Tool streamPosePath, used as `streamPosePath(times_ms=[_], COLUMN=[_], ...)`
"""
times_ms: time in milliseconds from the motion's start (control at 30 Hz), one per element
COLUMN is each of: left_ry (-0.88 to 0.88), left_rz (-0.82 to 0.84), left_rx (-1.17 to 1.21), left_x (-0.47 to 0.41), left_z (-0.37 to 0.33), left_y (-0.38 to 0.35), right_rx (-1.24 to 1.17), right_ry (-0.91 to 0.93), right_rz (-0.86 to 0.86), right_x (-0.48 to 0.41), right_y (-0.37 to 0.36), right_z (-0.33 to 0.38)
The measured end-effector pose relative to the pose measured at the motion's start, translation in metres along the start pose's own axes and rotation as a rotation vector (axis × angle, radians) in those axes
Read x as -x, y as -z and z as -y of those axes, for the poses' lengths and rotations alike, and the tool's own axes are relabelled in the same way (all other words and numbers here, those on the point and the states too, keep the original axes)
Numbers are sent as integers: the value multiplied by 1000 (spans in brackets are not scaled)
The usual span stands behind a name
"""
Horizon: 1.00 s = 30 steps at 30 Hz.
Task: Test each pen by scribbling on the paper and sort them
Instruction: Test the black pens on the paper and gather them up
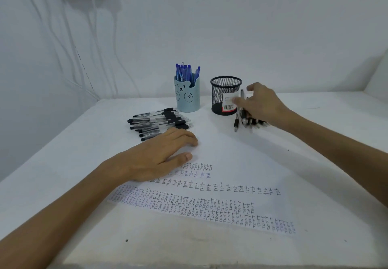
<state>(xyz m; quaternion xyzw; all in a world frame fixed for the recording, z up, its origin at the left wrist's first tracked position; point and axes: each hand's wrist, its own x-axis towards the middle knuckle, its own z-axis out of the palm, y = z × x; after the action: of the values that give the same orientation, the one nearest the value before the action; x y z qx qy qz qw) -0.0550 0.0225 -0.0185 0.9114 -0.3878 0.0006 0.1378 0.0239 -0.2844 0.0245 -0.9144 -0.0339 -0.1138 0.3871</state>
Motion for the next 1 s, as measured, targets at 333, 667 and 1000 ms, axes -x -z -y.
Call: streamPosePath(times_ms=[333,667,1000], left_ry=[-33,-61,-61], left_rz=[-73,-185,-156], left_rx=[-46,-132,-101], left_x=[-2,-1,0], left_z=[2,13,18], left_y=[1,6,7], right_rx=[429,673,512], right_ry=[-27,209,801], right_rz=[-63,-115,207], right_x=[-34,18,-1], right_y=[-9,-14,-99], right_z=[-15,46,59])
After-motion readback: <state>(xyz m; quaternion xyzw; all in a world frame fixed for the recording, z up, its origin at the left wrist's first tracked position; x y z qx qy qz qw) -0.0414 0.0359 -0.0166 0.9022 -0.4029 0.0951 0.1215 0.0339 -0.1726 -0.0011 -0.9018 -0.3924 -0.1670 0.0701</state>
